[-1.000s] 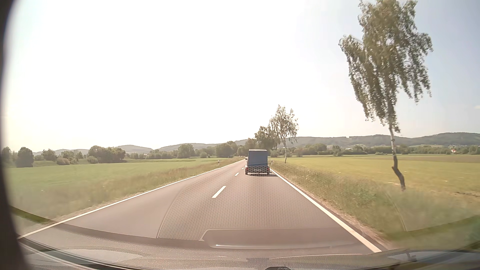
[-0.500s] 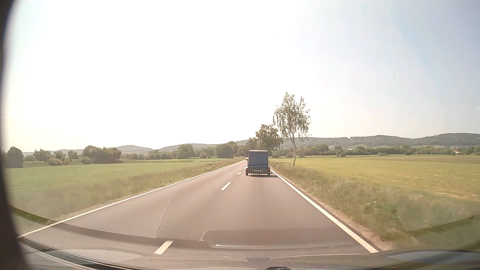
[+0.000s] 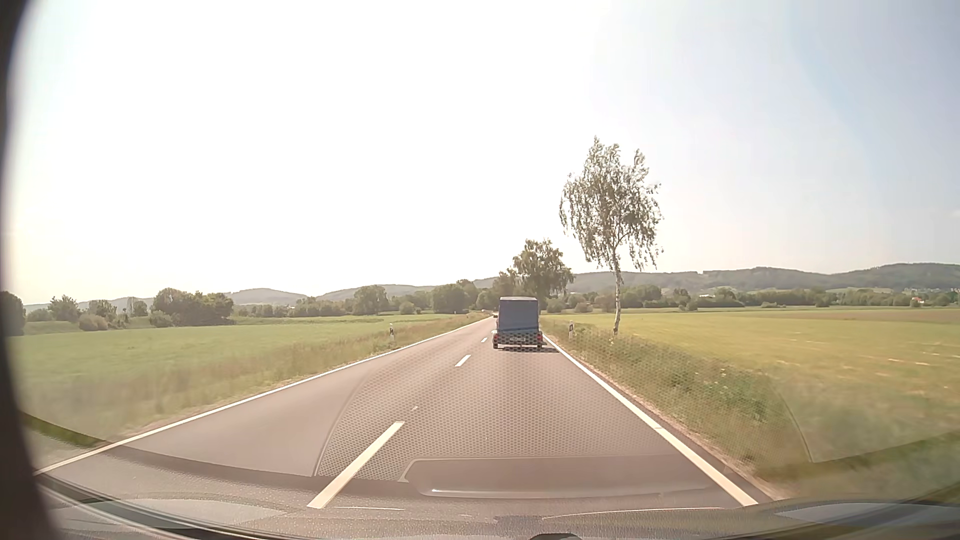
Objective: Follow the waypoints while adhering to traffic rules and regulations
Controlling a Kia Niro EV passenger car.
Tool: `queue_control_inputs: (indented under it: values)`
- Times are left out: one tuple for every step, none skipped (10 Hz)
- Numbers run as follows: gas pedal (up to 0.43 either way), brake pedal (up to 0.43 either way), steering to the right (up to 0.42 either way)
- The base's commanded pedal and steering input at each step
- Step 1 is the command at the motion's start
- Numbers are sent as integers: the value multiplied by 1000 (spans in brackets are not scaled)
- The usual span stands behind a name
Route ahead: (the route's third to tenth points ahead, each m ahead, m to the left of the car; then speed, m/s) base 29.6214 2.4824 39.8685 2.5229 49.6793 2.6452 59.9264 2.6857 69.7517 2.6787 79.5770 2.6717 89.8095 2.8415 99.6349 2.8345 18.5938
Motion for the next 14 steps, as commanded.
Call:
queue_control_inputs:
  values:
    - [189,0,-3]
    - [189,0,-3]
    - [197,0,-3]
    - [197,0,-2]
    - [197,0,-2]
    - [197,0,-2]
    - [197,0,-1]
    - [197,0,-1]
    - [197,0,-1]
    - [197,0,-1]
    - [197,0,-1]
    - [197,0,-1]
    - [197,0,-1]
    - [197,0,0]
